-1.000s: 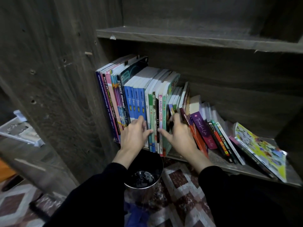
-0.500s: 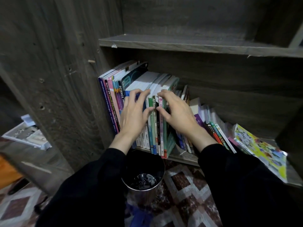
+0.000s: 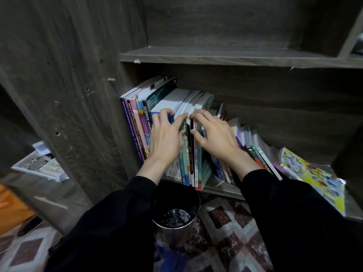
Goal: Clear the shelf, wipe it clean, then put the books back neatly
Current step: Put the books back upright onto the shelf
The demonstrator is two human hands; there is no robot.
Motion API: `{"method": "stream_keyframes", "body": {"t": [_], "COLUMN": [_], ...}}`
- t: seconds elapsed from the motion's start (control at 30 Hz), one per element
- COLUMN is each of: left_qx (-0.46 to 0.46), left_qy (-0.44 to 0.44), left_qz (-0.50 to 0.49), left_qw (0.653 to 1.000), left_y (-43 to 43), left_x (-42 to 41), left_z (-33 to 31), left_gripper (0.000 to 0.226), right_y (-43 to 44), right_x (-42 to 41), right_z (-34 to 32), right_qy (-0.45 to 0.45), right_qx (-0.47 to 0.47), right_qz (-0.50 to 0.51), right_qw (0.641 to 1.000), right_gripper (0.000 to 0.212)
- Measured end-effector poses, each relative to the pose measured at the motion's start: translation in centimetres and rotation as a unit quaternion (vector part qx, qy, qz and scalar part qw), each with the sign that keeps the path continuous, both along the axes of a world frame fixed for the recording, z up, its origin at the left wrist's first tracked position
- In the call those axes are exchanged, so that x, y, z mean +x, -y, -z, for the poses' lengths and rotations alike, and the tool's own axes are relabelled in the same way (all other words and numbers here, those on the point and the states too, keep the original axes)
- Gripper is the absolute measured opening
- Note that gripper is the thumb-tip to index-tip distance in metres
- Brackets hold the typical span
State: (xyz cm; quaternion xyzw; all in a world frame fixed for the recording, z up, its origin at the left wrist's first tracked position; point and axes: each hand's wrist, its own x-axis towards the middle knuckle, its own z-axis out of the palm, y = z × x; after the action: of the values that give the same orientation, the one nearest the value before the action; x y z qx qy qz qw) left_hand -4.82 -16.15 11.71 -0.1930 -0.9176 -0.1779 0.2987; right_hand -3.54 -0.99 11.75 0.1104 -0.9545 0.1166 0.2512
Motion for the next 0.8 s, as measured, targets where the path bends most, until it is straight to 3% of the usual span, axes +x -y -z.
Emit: {"method": "stream_keyframes", "body": {"t": [0.3, 0.43, 0.63, 0.8], "left_qx": [0.087, 0.224, 0.223, 0.23], "left_qy": [-0.051, 0.069, 0.115, 0.028], "left_qz": [0.013, 0.085, 0.074, 0.06], "left_qw": [0.995, 0.968, 0.965, 0.971], "left_y": [0.3, -0.3, -1.1, 1.3], "left_x": [3.6, 4.5, 3.3, 5.2], "left_z": [2.4, 2.0, 0.5, 0.2], "left_gripper": [0.042, 0.036, 0.042, 0.039], "right_y": [-0.3, -0.6, -0.6, -0.4], "right_x": [0.4, 0.7, 1.6, 1.2], "right_z": [-0.5, -0.9, -2.2, -1.8], "right_qy": [0.014, 0.042, 0.084, 0.09], "right_qx": [-0.007, -0.026, -0.044, -0.047], "right_qz": [0.0, -0.014, -0.028, -0.025], "right_qw": [1.0, 0.999, 0.995, 0.995], "right_gripper": [0.039, 0.05, 0.06, 0.063]}}
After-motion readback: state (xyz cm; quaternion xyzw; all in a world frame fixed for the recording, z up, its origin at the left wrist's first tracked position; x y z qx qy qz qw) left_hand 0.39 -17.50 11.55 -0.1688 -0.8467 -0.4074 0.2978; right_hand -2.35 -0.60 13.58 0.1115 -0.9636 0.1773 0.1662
